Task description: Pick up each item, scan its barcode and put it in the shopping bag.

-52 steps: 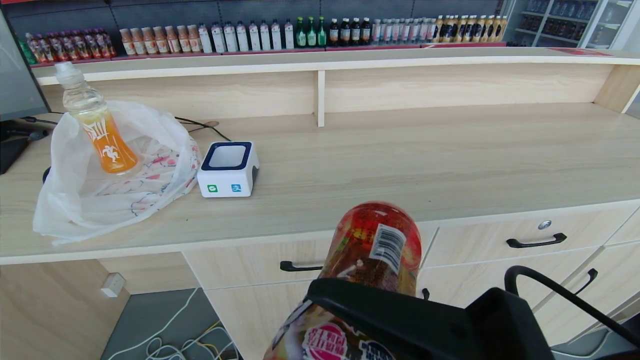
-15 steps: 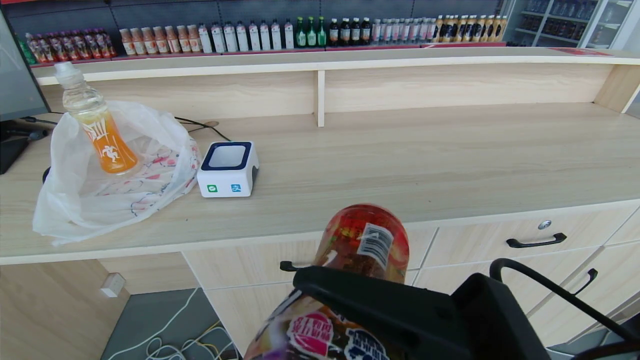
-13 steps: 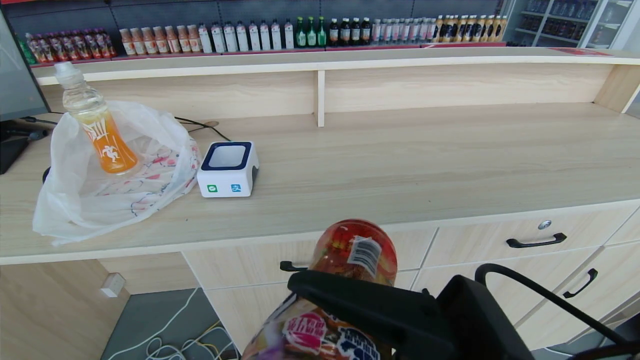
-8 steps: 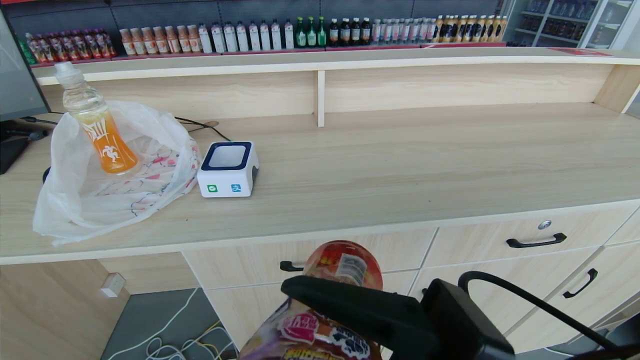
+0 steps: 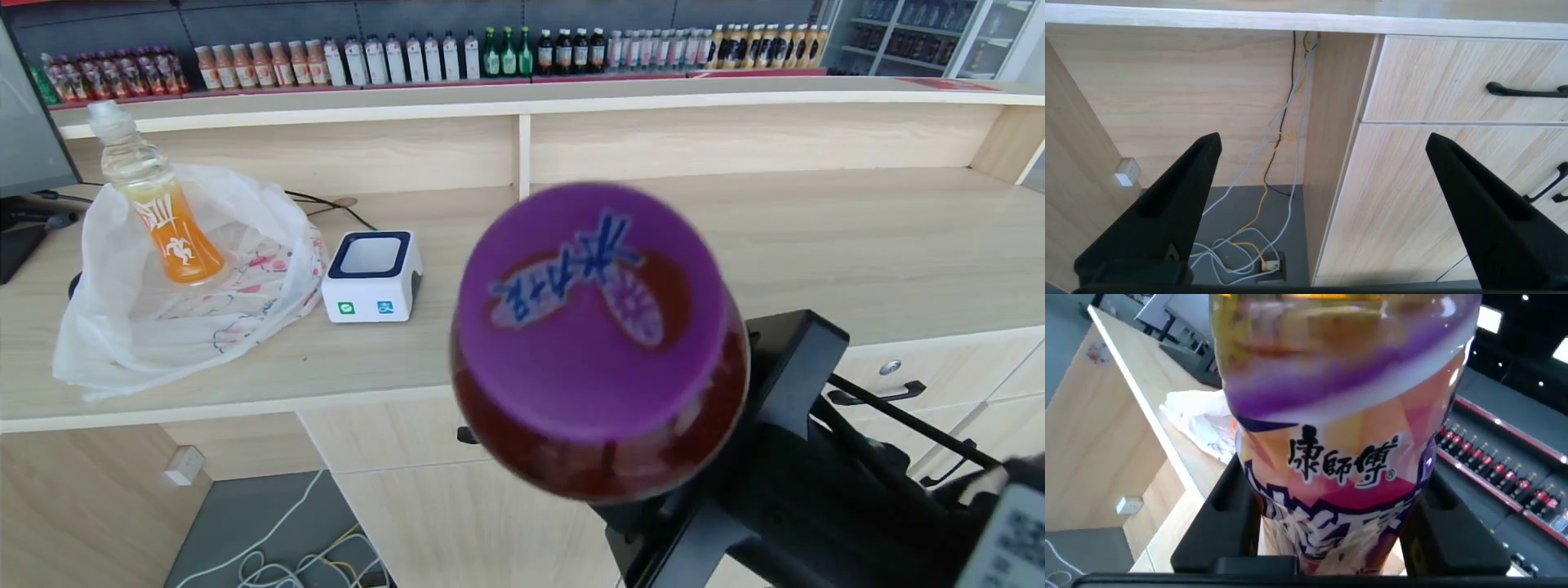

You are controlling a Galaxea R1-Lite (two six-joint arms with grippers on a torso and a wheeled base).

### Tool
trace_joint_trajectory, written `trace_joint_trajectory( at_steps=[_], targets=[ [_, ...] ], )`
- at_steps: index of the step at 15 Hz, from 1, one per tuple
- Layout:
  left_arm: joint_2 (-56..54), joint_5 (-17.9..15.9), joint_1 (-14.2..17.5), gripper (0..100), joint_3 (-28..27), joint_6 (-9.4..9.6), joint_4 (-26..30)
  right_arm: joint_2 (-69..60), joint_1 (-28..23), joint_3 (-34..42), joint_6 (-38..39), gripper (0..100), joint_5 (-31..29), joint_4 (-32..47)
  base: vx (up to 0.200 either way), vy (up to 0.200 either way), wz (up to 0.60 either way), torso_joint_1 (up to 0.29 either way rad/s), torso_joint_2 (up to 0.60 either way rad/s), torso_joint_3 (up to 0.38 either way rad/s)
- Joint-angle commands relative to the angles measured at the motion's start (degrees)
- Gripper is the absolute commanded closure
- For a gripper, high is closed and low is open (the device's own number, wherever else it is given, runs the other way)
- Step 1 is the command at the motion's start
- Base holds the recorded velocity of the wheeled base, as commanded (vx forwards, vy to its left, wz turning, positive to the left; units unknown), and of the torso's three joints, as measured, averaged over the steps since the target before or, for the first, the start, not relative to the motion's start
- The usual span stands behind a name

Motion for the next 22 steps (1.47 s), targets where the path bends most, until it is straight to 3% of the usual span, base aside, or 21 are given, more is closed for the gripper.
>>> trace_joint_trajectory(
  at_steps=[1, 4, 7, 10, 15, 17, 22],
  targets=[
    [-0.02, 0.0, 0.01, 0, 0.0, 0.0, -0.01, -0.65, -0.6, -0.96, 2.63, 100, -2.08, 0.05, 0.0, 0.0, 0.0, 0.0, 0.0, 0.0],
    [-0.02, 0.09, 0.01, 0, 0.0, 0.0, -0.01, -0.47, -1.48, -0.17, 13.88, 100, -2.69, 0.05, 0.0, 0.0, 0.0, 0.0, 0.0, 0.0],
    [-0.02, 0.0, 0.01, 0, 0.0, 0.0, -0.01, 1.11, -6.49, 2.38, 23.64, 100, -4.01, 0.05, 0.0, 0.0, 0.0, 0.0, 0.0, 0.0],
    [-0.02, 0.09, 0.01, 0, 0.0, 0.0, -0.01, 5.24, -10.18, -0.87, 36.29, 100, -14.56, 0.05, 0.0, 0.0, 0.0, 0.0, 0.0, 0.0],
    [-0.02, 0.09, 0.01, 0, 0.0, 0.0, -0.01, 9.2, -16.07, -7.2, 41.13, 100, -15.08, 0.05, 0.0, 0.0, 0.0, 0.0, 0.0, 0.0],
    [-0.02, 0.0, 0.01, 0, 0.0, 0.0, -0.01, 11.66, -20.2, -12.03, 39.28, 100, -14.65, 0.05, 0.0, 0.0, 0.0, 0.0, 0.0, 0.0],
    [-0.02, 0.0, 0.01, 0, 0.0, 0.08, -0.01, 12.89, -23.63, -12.21, 42.89, 100, -16.14, 0.05, 0.0, 0.0, 0.0, 0.0, 0.0, 0.0]
  ],
)
